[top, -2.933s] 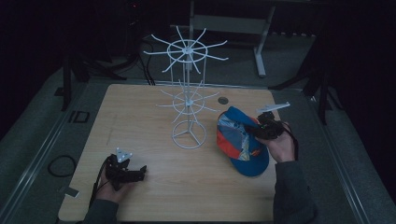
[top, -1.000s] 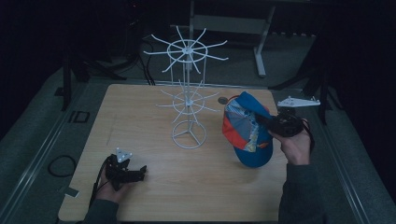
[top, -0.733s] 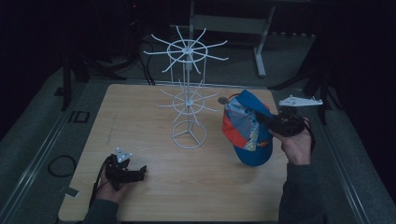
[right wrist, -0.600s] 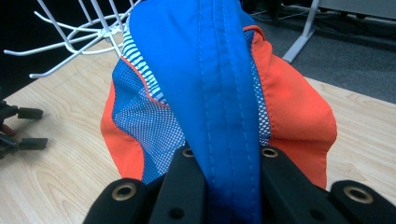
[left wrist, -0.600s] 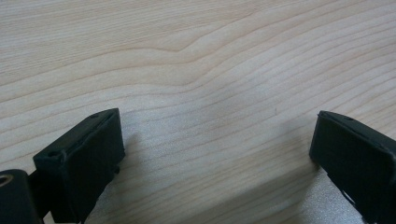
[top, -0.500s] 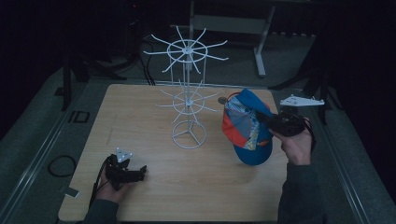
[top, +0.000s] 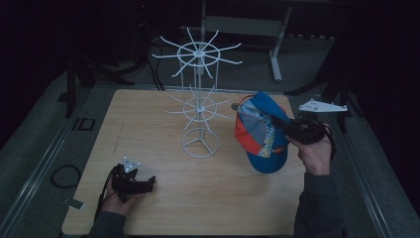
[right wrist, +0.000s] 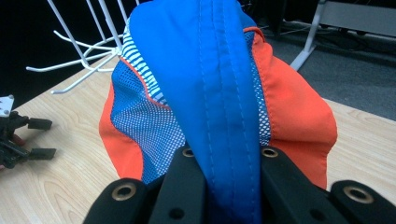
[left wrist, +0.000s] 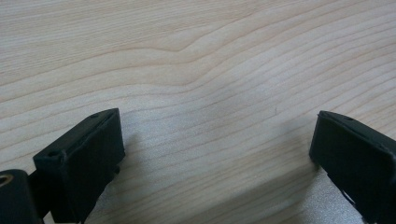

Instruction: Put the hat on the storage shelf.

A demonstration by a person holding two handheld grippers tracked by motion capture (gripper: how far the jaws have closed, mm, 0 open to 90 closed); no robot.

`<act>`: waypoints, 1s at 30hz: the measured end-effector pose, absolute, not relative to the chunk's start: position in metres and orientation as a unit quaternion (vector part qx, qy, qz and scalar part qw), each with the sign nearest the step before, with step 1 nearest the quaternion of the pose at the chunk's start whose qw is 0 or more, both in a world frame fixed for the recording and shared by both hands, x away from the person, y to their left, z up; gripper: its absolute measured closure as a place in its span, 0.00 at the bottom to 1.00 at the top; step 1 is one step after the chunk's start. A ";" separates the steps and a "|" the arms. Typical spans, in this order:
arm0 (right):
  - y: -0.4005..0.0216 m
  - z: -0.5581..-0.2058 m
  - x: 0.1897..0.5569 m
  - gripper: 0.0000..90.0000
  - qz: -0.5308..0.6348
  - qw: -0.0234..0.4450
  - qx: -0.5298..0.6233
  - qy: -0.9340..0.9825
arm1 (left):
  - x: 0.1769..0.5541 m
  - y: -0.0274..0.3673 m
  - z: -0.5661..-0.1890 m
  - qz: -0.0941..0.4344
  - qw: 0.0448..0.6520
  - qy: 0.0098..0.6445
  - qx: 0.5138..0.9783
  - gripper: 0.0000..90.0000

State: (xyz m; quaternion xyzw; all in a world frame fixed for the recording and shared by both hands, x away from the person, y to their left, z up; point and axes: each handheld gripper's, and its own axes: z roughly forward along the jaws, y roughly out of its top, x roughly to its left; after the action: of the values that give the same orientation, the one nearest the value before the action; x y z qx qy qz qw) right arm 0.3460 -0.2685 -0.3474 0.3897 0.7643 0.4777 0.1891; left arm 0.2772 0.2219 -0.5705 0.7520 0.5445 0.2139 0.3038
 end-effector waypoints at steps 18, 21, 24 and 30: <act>-0.264 -0.338 0.344 0.97 0.503 0.188 0.377 0.755 | 0.277 0.222 -0.571 0.214 0.304 0.545 0.752 0.03; -0.264 -0.337 0.344 0.97 0.506 0.187 0.375 0.754 | 0.277 0.222 -0.571 0.214 0.304 0.545 0.752 0.03; -0.264 -0.336 0.344 0.97 0.509 0.186 0.374 0.752 | 0.277 0.222 -0.571 0.214 0.304 0.545 0.752 0.03; -0.262 -0.333 0.343 0.97 0.514 0.187 0.371 0.751 | 0.277 0.222 -0.571 0.214 0.304 0.545 0.751 0.03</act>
State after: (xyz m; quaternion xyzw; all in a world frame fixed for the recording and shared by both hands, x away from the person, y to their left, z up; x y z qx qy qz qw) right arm 0.3428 -0.2623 -0.3333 0.3707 0.7506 0.5139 0.1874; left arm 0.2772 0.2218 -0.5706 0.7514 0.5449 0.2140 0.3044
